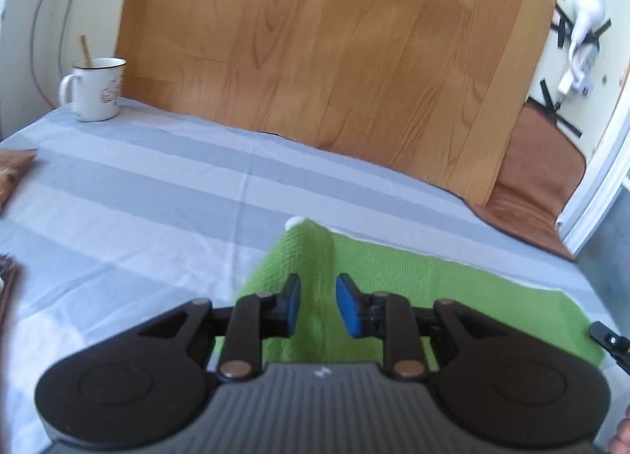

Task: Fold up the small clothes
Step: 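Fold the held green shoulder section over the sweater body with both grippers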

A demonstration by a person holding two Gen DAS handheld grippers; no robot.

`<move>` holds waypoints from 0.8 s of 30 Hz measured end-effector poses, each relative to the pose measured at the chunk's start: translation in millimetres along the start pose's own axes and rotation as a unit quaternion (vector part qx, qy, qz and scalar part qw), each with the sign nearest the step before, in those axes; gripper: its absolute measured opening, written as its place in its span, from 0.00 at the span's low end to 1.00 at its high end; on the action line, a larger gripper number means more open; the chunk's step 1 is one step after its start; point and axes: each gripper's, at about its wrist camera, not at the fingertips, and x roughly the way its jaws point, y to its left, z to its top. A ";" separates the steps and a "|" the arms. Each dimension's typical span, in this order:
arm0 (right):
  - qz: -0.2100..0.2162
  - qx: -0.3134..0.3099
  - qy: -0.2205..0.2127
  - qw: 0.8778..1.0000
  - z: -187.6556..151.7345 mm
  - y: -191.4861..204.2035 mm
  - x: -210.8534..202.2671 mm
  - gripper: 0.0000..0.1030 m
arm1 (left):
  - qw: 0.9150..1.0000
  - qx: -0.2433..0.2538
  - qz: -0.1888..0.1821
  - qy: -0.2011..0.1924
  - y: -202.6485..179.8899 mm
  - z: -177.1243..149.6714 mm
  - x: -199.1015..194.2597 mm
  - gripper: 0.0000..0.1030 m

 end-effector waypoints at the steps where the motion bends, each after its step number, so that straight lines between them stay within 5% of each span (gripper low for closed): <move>1: 0.016 -0.007 0.006 1.000 1.5 12.3 5.7 0.18 | 1.000 0.002 0.006 0.003 -1.1 -1.2 -0.4 0.21; 7: 0.096 -0.044 0.063 0.992 -10.4 90.4 67.8 0.21 | 0.996 0.052 0.064 0.018 -17.8 -17.0 22.6 0.23; 10: 0.079 -0.037 0.103 0.991 -18.9 99.1 107.8 0.21 | 0.996 0.056 0.068 0.008 -18.7 -19.6 23.9 0.23; 12: 0.043 -0.031 0.118 0.992 -27.5 88.5 128.8 0.08 | 0.997 0.051 0.060 0.006 -15.9 -21.2 22.9 0.23; 15: 0.038 0.019 0.122 0.992 -21.4 72.7 122.9 0.04 | 1.000 0.006 0.010 0.012 -2.4 -10.2 10.1 0.22; 17: 0.026 0.014 0.110 0.993 -20.6 75.0 106.7 0.13 | 1.000 -0.004 -0.022 -0.012 3.2 7.1 5.4 0.22; 19: 0.041 0.017 0.101 0.994 -23.5 74.0 86.4 0.14 | 1.000 0.000 -0.018 -0.023 1.1 24.4 11.8 0.19; 22: 0.070 -0.002 0.096 0.993 -37.1 69.7 50.8 0.16 | 1.000 -0.004 0.008 0.030 2.4 36.7 50.9 0.18; 24: 0.053 -0.032 0.110 0.992 -52.0 61.2 39.8 0.13 | 0.998 -0.005 0.026 0.056 8.6 33.1 75.3 0.09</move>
